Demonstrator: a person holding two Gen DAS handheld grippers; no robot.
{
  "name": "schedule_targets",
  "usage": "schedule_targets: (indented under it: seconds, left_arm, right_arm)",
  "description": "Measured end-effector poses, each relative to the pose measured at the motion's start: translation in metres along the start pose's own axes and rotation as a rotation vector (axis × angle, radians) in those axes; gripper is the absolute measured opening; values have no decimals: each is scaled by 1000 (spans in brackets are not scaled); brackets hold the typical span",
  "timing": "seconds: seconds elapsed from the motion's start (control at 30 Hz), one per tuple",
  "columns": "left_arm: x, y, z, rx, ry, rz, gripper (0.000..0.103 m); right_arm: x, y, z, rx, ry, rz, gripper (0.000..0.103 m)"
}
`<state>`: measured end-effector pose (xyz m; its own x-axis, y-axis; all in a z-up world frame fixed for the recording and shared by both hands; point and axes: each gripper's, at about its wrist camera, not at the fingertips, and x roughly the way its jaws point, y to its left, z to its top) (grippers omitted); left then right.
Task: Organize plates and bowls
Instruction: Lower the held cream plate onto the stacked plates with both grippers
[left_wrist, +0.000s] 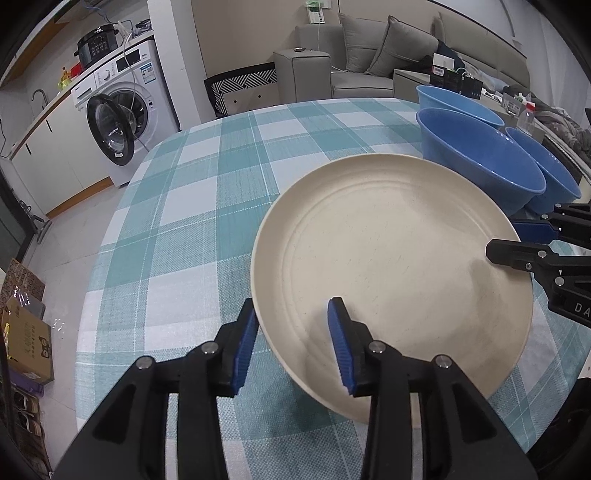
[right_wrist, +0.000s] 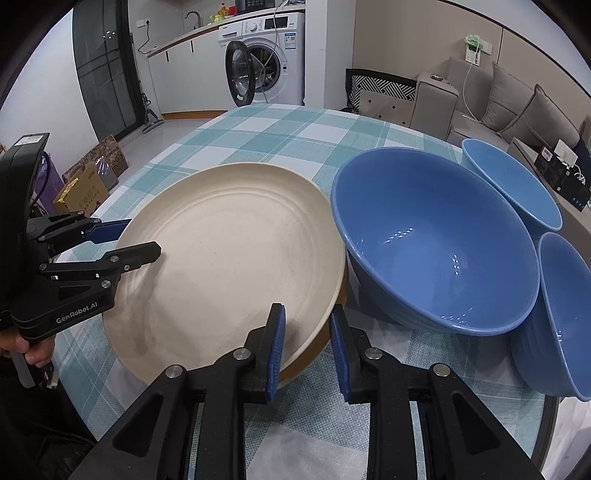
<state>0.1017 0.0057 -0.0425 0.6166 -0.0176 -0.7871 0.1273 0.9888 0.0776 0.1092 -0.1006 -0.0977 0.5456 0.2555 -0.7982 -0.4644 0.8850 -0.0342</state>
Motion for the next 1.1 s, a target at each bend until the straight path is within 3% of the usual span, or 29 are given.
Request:
schedule_targets:
  seconds: [0.53,0.77,0.97,1.1]
  left_arm:
    - [2,-6,-1,36,11,15,43]
    - [2,-11,-2,57,9,13,47]
    - [0,-14,-2,73,4,3,53]
    - [1,-13,-3,72,11,5,54]
  right_arm:
    - [1,6,-4,-48,12,-56,29]
    - [3,12,-7,-82,21,-94,36]
    - [1,19,-10,-122,12,-101,51]
    - [6,19,-11,-134,31,-109,51]
